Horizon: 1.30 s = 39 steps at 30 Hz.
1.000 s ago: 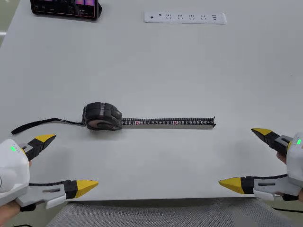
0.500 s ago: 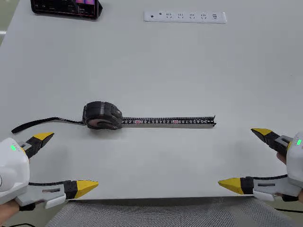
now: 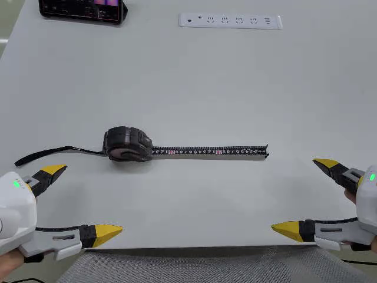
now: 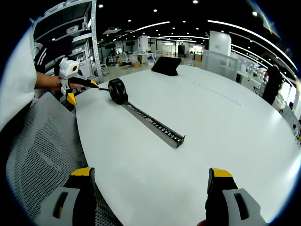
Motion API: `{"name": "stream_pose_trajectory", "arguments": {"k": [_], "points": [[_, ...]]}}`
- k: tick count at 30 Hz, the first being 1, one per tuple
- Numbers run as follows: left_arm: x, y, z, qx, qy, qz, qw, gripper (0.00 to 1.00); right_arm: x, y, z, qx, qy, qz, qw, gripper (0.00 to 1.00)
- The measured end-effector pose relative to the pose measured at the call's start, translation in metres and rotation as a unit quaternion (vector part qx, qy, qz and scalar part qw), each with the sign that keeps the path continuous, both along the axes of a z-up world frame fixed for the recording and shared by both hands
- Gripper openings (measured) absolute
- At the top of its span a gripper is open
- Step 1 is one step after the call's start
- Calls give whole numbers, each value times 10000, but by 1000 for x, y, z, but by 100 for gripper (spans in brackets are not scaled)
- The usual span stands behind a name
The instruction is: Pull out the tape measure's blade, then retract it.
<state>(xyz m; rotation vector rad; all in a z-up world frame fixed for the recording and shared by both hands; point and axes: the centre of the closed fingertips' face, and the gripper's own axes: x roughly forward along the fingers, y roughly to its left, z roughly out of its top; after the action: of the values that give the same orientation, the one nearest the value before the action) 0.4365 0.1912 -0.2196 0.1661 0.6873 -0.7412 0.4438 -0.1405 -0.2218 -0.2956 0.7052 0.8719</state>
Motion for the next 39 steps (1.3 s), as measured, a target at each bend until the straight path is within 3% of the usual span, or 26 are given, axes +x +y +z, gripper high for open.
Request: {"name": "stream_pose_trajectory", "arguments": {"k": [29, 39], "points": [[-3, 0, 0, -9, 17, 13, 10000, 99, -2, -3, -4, -51, 17, 10, 10000, 99], [8, -2, 3, -138, 70, 227, 9996, 99, 6, -1, 0, -63, -27, 31, 10000, 99]]}}
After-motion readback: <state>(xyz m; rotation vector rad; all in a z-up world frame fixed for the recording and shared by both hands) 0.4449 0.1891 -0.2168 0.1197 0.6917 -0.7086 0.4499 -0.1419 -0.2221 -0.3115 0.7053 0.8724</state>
